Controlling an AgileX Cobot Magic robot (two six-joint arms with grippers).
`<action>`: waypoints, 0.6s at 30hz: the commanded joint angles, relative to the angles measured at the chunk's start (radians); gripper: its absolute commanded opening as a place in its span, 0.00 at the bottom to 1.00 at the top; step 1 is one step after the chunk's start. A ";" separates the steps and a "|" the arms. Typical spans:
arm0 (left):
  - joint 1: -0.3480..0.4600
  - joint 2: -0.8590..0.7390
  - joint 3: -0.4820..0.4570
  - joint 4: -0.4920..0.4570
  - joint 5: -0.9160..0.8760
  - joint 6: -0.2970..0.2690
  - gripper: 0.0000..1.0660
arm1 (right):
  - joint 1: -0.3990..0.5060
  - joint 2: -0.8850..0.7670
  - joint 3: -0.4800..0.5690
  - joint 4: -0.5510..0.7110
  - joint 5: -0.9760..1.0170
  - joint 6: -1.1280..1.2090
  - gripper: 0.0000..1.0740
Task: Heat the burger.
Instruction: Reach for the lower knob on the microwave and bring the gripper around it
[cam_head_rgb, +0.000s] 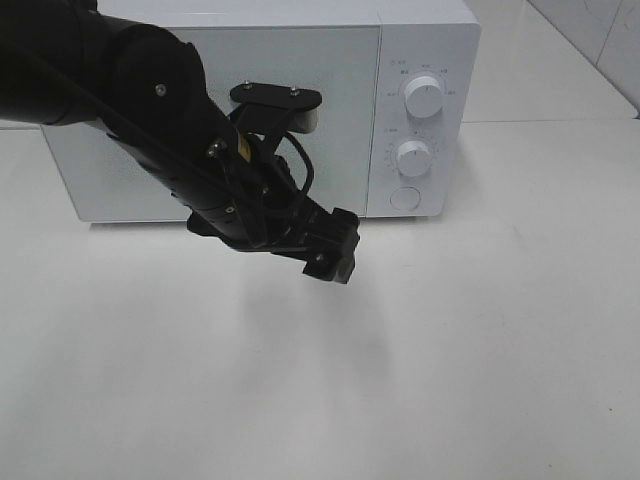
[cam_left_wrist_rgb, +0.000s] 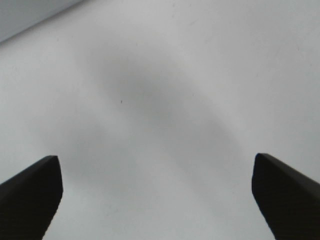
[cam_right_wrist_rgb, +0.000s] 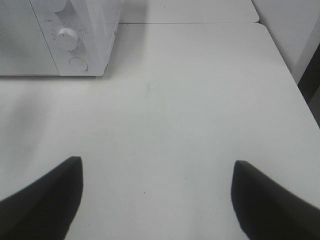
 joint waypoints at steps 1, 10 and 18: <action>-0.007 -0.017 -0.007 0.005 0.098 -0.007 0.95 | -0.007 -0.025 0.002 0.000 -0.011 0.009 0.71; -0.004 -0.054 -0.007 0.036 0.319 -0.015 0.94 | -0.007 -0.025 0.002 0.000 -0.011 0.009 0.71; 0.094 -0.095 -0.007 0.046 0.448 -0.044 0.94 | -0.007 -0.025 0.002 0.000 -0.011 0.009 0.71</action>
